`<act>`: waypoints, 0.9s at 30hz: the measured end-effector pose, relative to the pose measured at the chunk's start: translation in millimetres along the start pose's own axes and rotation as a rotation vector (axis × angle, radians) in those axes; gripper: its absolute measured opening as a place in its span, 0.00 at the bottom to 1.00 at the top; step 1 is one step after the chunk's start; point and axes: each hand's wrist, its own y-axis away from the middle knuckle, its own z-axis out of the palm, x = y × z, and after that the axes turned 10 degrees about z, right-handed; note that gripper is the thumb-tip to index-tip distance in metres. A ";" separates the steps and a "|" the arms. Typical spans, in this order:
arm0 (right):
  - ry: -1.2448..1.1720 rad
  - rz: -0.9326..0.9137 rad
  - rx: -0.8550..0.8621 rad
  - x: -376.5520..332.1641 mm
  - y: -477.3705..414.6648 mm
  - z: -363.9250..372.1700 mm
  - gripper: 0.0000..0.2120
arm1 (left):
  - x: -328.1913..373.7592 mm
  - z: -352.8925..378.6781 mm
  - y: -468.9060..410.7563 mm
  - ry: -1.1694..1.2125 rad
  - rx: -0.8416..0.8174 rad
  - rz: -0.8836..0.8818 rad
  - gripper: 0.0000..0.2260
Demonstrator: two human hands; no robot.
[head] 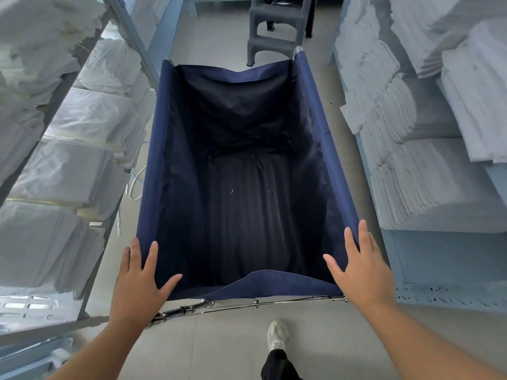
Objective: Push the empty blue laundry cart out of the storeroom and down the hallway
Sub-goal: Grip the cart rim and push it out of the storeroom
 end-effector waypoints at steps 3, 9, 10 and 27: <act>-0.012 0.000 0.009 4.5 10.1 4.0 0.38 | -0.6 3.1 12.3 0.002 -0.005 -0.003 0.43; -0.009 -0.012 0.034 13.9 33.5 10.6 0.38 | 0.7 5.8 41.5 -0.006 -0.017 -0.012 0.42; -0.010 -0.014 0.033 15.9 38.3 11.6 0.38 | 1.1 6.3 47.3 -0.005 -0.016 -0.011 0.43; 0.009 -0.050 0.017 52.8 117.9 20.8 0.40 | 15.3 13.4 149.5 -0.034 -0.028 -0.051 0.39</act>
